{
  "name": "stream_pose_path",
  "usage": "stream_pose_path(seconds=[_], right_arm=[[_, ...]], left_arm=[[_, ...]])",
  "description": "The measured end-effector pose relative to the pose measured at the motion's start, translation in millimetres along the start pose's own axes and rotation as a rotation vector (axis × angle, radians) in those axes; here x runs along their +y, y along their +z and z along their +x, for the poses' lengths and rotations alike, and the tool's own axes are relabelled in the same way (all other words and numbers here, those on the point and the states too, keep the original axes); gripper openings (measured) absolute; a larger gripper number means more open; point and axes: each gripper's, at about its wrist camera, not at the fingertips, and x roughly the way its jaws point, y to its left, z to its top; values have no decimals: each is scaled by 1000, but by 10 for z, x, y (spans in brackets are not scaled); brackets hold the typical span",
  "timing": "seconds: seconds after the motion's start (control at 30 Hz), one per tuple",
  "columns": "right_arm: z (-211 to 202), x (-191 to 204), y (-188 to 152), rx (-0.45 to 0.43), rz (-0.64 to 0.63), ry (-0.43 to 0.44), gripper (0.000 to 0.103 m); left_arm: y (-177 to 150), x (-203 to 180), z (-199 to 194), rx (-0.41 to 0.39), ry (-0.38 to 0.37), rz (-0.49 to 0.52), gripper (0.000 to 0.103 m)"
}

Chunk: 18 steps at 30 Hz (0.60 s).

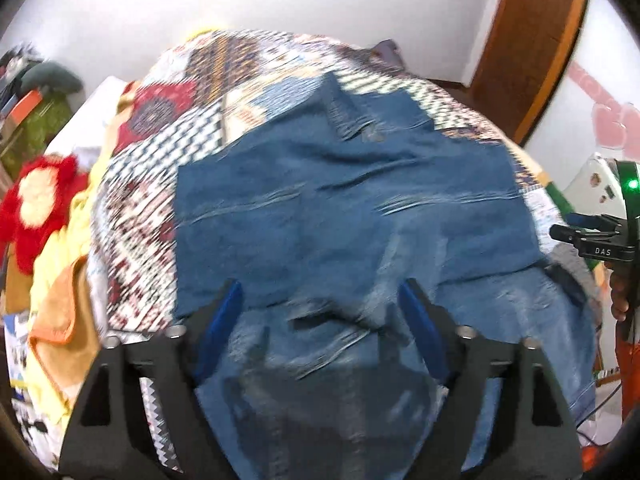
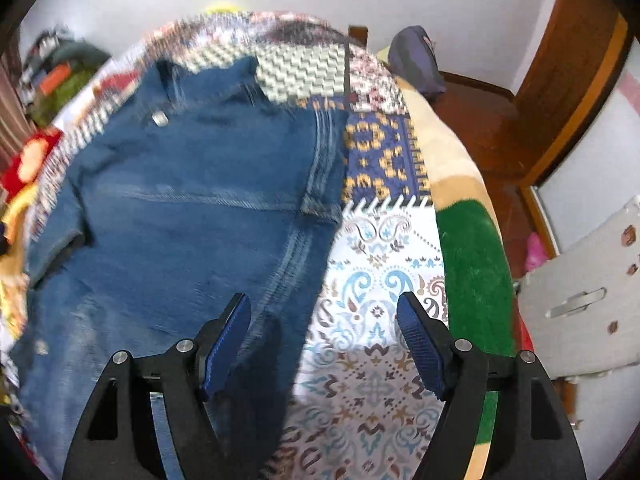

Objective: Fold large clothes

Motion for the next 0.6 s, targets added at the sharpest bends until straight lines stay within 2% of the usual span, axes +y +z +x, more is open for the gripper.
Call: stream_pose_path(seconds=[0.2,0.27,0.33,0.47,0.53,0.57,0.6], right_arm=[[-303,-37,8,-61,34,61,73],[-327,-46,-11,-59,44,75,73],[-328,-70,-50,-52,50,86,73],[-313,-151,-128,-38,79,102,74],[-267,-209,-142,-26,110,110,74],[-236,-238,-139,-21,128,114,74],[-217,-255,-133,-18,142,119,74]], left_arm=[[132,-468,494,80,-30,93,86],[140,-539,707,131,-13,110,86],[135,-542,824,135,24,117,84],[117,-438,830,113,15,86,64],[129,-366,766,101,-9,61,50],[148,-313,709,89,-24,42,38],[171,-282,665,76,-8,30,38]])
